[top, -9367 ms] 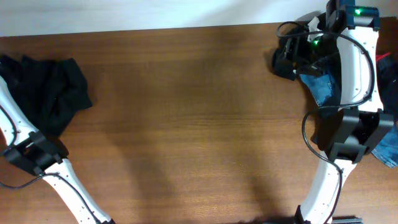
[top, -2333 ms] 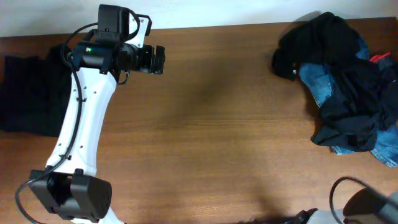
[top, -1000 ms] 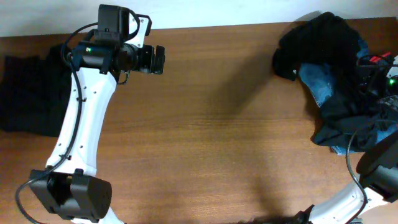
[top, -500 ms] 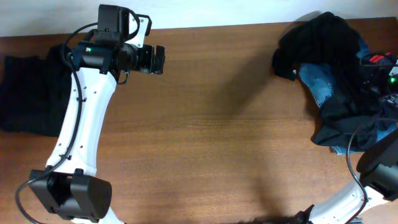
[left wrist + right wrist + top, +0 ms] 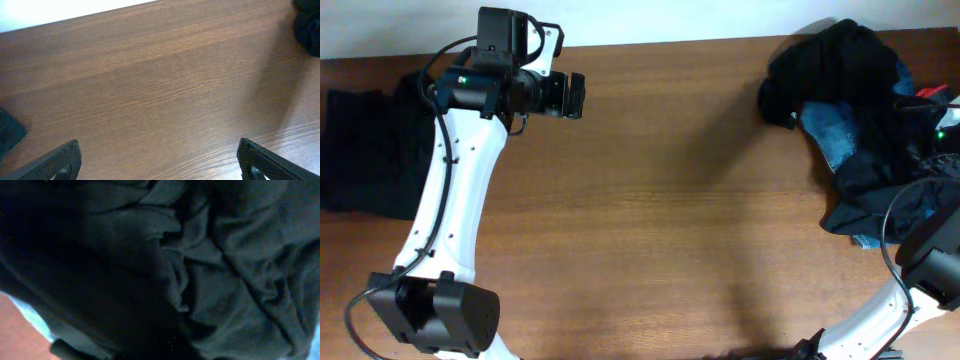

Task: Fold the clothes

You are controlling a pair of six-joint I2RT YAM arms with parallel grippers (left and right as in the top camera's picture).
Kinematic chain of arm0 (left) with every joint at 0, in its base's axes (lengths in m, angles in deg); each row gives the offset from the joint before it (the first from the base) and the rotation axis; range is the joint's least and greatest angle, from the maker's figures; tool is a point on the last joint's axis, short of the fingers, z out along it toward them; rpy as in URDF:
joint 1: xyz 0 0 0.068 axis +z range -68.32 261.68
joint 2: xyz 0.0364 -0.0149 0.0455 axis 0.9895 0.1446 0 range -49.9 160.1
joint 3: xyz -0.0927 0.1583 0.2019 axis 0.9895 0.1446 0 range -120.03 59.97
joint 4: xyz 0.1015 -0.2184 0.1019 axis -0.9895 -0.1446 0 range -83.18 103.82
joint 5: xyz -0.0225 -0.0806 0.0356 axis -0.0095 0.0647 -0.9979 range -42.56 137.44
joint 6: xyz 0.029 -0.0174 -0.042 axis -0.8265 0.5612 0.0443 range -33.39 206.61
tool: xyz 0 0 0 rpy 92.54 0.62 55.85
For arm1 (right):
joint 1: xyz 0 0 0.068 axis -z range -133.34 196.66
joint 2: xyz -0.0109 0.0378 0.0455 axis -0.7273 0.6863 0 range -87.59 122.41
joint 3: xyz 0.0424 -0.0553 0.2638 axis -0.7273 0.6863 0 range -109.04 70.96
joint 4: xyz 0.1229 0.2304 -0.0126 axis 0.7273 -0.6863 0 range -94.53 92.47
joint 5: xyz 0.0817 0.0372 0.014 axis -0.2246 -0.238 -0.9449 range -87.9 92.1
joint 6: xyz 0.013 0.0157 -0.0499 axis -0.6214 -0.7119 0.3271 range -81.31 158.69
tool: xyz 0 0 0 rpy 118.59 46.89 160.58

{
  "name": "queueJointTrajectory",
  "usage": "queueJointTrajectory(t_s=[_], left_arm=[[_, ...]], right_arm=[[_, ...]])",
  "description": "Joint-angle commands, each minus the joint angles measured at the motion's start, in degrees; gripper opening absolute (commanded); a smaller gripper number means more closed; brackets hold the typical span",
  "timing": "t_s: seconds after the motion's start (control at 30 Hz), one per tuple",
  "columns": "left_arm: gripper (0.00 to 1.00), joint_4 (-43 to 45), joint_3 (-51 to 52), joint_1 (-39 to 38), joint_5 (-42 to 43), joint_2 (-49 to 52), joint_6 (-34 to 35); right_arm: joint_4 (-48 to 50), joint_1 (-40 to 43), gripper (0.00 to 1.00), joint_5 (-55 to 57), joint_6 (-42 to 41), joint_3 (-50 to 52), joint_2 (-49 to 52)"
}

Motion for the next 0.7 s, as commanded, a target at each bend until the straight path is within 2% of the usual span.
queueJointTrajectory(t_s=[0.0,0.3,0.67], left_arm=[[0.99,0.72,-0.57,-0.02,0.24,-1.16,0.13],[0.99,1.16,-0.57,-0.02,0.07,-1.16,0.13],[0.99,1.31,-0.57,-0.02,-4.81,-1.16,0.13]], right_arm=[[-0.07,-0.04,0.04,-0.33,-1.14,0.13,-0.35],[-3.85,-0.44,0.04,-3.41,-1.07,-3.98,-4.39],[-17.05,-7.98,0.04,-3.15,4.35,-24.74,-12.11]])
